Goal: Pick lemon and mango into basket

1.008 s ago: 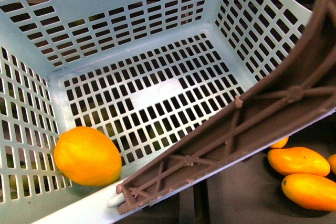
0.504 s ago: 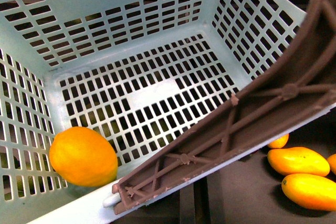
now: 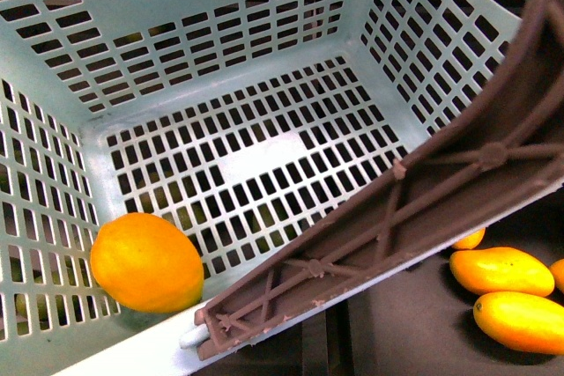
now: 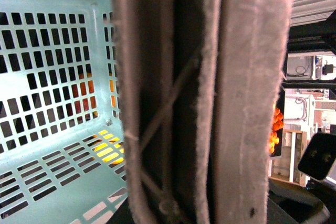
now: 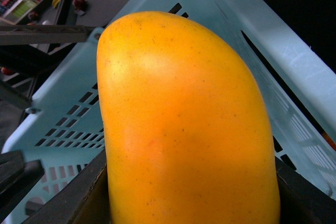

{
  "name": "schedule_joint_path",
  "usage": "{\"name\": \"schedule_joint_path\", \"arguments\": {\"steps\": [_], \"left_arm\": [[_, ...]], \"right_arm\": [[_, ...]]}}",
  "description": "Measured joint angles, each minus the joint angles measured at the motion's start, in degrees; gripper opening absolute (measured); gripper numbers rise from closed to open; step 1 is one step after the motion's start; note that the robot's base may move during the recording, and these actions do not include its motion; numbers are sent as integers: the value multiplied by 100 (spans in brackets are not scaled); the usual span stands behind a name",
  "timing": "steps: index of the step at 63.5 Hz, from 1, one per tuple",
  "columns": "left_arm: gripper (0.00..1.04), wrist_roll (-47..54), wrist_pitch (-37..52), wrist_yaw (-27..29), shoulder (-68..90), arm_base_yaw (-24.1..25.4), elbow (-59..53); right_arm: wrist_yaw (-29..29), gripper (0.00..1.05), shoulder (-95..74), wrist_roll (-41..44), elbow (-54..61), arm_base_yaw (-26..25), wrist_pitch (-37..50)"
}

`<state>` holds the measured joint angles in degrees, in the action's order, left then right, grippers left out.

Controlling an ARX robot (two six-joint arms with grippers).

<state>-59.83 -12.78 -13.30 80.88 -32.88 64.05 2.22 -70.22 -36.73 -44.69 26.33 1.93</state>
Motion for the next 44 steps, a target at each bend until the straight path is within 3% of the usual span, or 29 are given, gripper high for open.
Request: {"name": "schedule_joint_path", "arguments": {"steps": [15,26,30,35,44], "left_arm": [[15,0,0,2,0,0,0],[15,17,-4,2,13,0,-4],[15,-2,-4,-7,13,4,-4],[15,20,-4,24,13,2,-4],[15,37,-2,37,11,-7,0]], "right_arm": [[302,97,243,-11,-46,4,-258],[413,96,1447,48,122,-715,-1049],[603,87,2157,828,717,-1276,-271],[-61,70,3495,2315,1849,-2341,610],[-188,47,4197,3233,2614,-2599,837]]}}
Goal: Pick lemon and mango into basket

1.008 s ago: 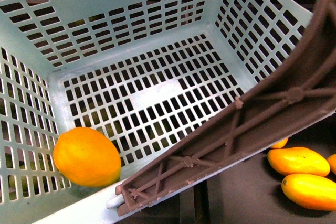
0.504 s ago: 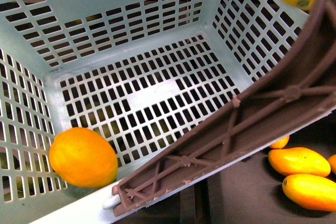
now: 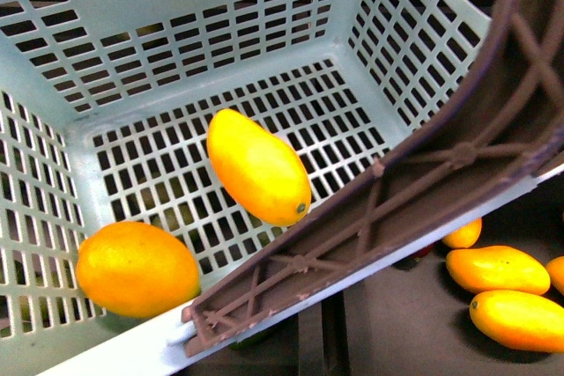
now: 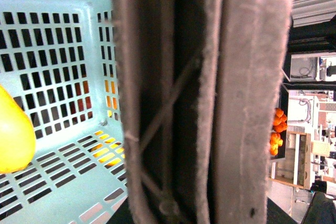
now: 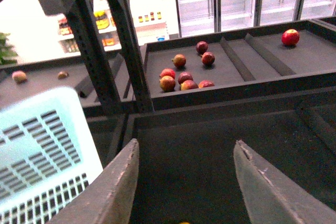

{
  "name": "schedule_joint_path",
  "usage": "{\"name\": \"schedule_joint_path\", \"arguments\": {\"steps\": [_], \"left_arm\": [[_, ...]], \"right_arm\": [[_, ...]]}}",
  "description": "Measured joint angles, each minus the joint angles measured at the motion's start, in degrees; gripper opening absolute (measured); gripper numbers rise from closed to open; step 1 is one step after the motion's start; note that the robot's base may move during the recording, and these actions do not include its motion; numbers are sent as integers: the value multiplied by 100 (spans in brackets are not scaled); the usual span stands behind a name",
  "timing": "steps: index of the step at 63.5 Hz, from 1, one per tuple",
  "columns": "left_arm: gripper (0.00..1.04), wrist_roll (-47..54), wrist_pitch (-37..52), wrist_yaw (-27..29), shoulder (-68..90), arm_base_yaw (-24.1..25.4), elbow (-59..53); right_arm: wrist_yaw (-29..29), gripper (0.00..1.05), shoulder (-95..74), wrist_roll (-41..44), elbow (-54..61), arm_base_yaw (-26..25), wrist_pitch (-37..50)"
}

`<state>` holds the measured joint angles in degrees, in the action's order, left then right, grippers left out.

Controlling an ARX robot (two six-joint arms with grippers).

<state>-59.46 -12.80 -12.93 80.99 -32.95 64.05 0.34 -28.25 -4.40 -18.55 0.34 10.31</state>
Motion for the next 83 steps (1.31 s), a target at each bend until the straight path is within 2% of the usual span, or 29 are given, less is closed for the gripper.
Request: {"name": "schedule_joint_path", "arguments": {"steps": [10,14,66,73,83], "left_arm": [[15,-105,-2,-46,0,-4,0],[15,-46,-2,-11,0,-4,0],[15,-20,-2,-15,0,-4,0],[15,-33,-2,-44,0,-4,0],[15,-26,-2,-37,0,-4,0]], "right_arm": [[-26,12,380,317,649,-11,131],[-26,2,522,352,767,-11,155],[-28,2,1727,404,1622,-15,-186],[-35,2,2511,407,1692,-15,-992],[-31,2,2776,407,1692,-15,-1014]]}}
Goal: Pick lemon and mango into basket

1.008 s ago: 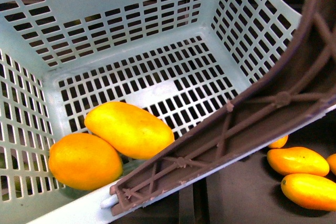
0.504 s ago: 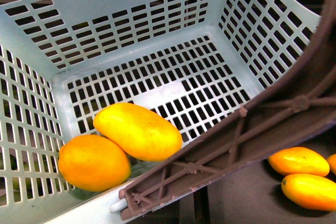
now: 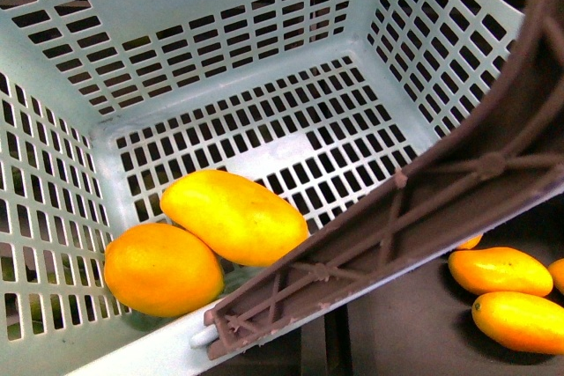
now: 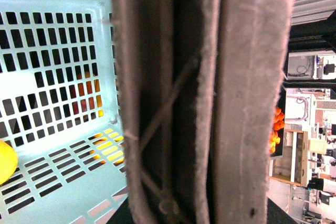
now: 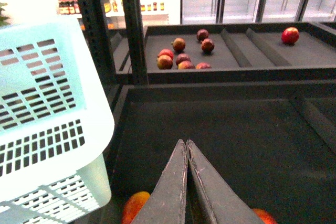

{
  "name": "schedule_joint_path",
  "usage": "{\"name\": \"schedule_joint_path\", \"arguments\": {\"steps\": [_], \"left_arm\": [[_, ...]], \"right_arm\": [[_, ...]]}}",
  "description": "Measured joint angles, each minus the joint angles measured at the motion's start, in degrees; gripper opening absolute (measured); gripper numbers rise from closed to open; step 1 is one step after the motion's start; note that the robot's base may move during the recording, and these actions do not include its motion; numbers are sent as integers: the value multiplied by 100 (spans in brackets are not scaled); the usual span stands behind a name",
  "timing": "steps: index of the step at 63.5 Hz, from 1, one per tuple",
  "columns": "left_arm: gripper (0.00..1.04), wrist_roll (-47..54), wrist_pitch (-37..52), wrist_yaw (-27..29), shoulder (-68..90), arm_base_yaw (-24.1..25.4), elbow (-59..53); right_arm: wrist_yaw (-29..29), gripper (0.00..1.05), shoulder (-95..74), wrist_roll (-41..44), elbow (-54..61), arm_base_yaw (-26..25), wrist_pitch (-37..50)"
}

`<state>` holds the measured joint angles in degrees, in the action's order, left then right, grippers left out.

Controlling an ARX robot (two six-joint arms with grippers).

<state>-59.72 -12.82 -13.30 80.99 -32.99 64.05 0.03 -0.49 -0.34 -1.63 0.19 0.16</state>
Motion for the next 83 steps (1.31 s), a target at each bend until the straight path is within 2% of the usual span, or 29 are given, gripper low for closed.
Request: {"name": "schedule_joint_path", "arguments": {"steps": [25,48,54,61,83], "left_arm": [[15,-4,0,9,0,0,0],[15,-7,0,2,0,0,0],[15,-15,0,15,0,0,0],[15,7,0,-44,0,-42,0],[15,-35,7,-2,-4,-24,9]], "right_arm": [[2,2,13,2,0,0,-9],[2,59,13,7,0,0,-9],[20,82,13,7,0,0,-9],[26,97,15,4,0,0,-17],[11,96,26,7,2,0,-24]]}}
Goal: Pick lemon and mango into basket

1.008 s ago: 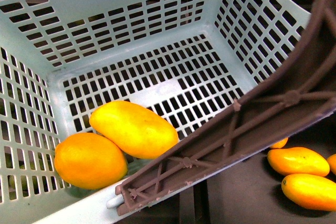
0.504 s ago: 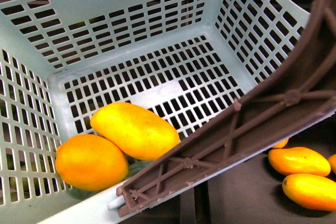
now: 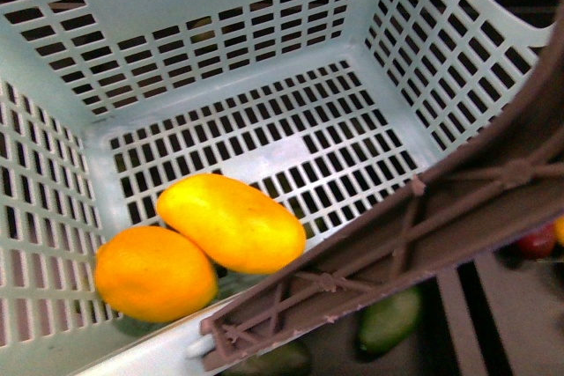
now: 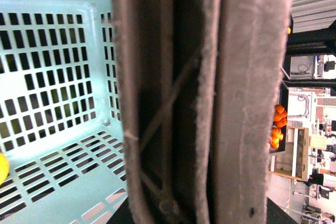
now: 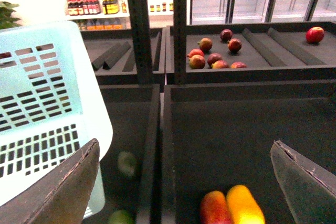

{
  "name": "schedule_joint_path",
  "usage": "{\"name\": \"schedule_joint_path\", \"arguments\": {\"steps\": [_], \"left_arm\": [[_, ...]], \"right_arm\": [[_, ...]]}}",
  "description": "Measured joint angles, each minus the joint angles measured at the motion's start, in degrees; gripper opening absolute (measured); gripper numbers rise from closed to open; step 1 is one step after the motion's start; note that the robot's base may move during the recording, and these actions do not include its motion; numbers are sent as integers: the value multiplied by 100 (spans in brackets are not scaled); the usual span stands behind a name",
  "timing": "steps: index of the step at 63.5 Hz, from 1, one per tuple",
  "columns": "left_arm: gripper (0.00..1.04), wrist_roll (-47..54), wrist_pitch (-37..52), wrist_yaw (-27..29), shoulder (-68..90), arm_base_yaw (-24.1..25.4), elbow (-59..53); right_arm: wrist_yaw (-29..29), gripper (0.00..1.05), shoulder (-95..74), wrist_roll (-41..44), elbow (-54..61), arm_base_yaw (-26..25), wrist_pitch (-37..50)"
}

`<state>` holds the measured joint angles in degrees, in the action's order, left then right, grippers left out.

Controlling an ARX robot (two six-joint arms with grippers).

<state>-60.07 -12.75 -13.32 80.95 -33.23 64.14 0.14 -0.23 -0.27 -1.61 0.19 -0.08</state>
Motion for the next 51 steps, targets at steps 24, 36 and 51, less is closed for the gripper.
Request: {"name": "schedule_joint_path", "arguments": {"steps": [24,36,51], "left_arm": [[15,26,0,-22,0,17,0],[15,11,-2,-17,0,17,0],[15,44,-2,26,0,24,0]], "right_arm": [[-7,96,0,0,0,-2,0],[-4,96,0,0,2,0,-2],[-37,96,0,2,4,-9,-4]]}}
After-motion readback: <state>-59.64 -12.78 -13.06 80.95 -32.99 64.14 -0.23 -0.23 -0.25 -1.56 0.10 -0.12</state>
